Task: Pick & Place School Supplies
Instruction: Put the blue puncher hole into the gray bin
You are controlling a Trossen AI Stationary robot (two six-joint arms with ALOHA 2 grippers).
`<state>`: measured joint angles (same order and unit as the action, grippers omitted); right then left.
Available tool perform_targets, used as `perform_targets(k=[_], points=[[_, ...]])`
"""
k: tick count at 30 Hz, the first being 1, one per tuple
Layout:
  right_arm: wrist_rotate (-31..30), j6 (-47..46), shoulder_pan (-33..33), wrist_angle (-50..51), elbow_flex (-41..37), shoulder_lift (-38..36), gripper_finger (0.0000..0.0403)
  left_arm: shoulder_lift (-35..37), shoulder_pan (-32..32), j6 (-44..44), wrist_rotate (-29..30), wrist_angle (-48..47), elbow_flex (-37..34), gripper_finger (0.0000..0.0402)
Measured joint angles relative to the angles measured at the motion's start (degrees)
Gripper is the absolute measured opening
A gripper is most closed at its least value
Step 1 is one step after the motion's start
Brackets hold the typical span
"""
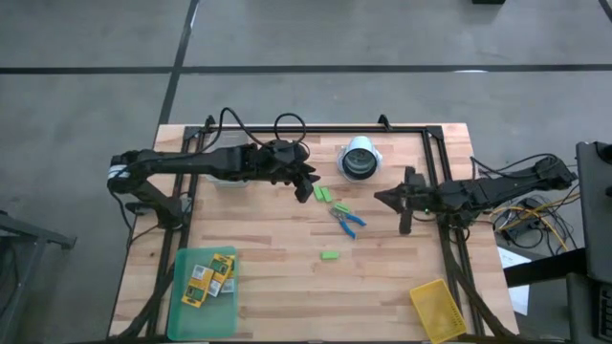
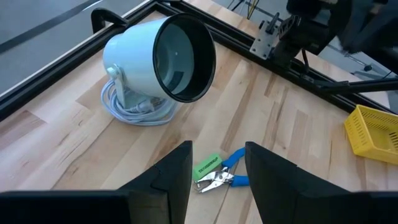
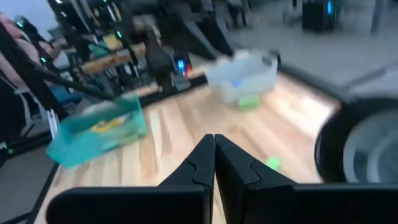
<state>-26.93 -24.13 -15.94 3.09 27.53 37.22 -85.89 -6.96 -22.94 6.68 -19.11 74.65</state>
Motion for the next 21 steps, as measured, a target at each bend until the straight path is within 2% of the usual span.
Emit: perform_targets(k=[7, 16, 21], points=[[-2.15, -12.72, 0.10, 7.71, 1.70, 6.50, 0.0008, 0.00, -0.04, 0.00, 0.02, 0.00, 0.00, 0.0152], [-2.60, -29.45, 0.10, 27.74, 14.57, 19.81, 0.0009, 0.00, -0.04, 0.00, 0.02, 0.02, 0.00, 0.0152], [3.38, -40.17, 0.53, 38.63, 22.57, 28.64, 0.0009, 0.00, -0.04, 0.00, 0.02, 0.02, 0.00, 0.0152]])
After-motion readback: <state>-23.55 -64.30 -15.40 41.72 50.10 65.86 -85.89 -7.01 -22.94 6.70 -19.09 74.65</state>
